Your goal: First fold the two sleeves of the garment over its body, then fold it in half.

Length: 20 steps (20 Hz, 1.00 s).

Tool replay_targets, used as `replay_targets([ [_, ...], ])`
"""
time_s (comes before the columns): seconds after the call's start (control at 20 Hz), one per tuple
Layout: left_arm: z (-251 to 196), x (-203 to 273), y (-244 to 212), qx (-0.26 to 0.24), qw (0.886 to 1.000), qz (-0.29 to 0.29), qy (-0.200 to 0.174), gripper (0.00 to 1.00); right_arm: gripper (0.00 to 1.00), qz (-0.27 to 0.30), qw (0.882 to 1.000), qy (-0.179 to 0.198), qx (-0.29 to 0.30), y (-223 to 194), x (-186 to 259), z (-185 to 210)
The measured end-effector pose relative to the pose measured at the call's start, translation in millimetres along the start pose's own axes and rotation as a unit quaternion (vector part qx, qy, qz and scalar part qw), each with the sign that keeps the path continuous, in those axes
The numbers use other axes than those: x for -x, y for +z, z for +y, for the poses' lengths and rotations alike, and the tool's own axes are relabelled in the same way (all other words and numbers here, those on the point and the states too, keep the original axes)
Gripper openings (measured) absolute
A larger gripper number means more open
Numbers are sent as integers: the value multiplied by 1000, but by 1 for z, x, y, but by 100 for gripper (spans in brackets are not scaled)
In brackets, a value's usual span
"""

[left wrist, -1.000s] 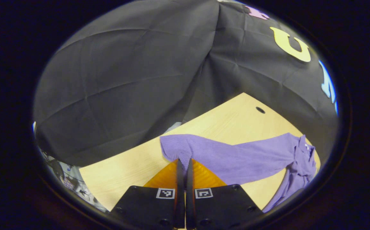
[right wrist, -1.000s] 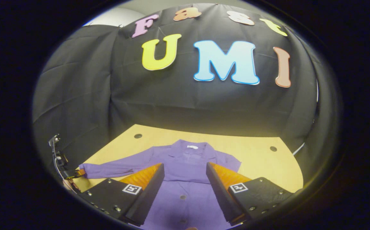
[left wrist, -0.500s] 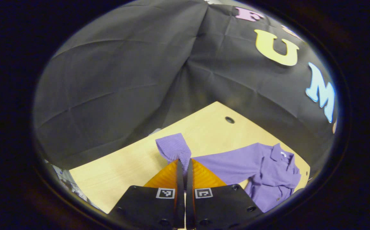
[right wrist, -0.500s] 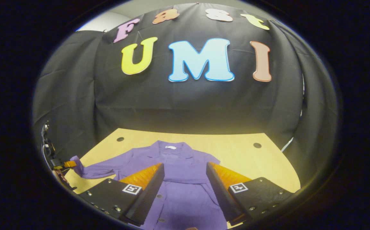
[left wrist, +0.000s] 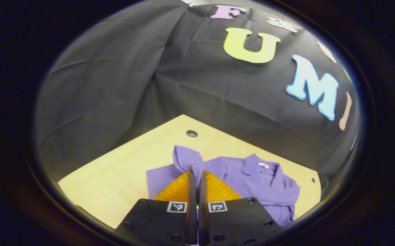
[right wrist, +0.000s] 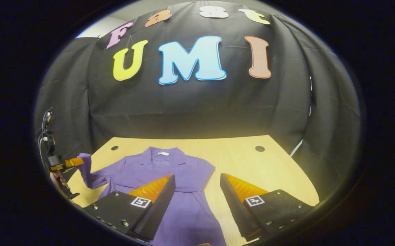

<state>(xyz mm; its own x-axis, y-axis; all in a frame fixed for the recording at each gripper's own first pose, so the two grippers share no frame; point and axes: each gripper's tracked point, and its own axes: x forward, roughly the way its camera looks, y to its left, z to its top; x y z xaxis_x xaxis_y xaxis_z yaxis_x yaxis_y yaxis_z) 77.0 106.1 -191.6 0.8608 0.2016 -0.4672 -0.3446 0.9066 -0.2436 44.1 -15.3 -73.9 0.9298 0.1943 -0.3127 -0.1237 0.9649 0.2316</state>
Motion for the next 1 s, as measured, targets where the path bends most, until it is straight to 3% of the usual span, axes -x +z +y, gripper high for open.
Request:
replay_targets([
  [0.5, -191, -16, -44, -52, 994, 14, -98, 8, 85, 7, 1000, -17, -9, -9, 3, -65],
  [1.0, -338, -39, -110, -122, 972, 52, -192, 8, 85, 19, 999, -32, -2, -26, 17, -98],
])
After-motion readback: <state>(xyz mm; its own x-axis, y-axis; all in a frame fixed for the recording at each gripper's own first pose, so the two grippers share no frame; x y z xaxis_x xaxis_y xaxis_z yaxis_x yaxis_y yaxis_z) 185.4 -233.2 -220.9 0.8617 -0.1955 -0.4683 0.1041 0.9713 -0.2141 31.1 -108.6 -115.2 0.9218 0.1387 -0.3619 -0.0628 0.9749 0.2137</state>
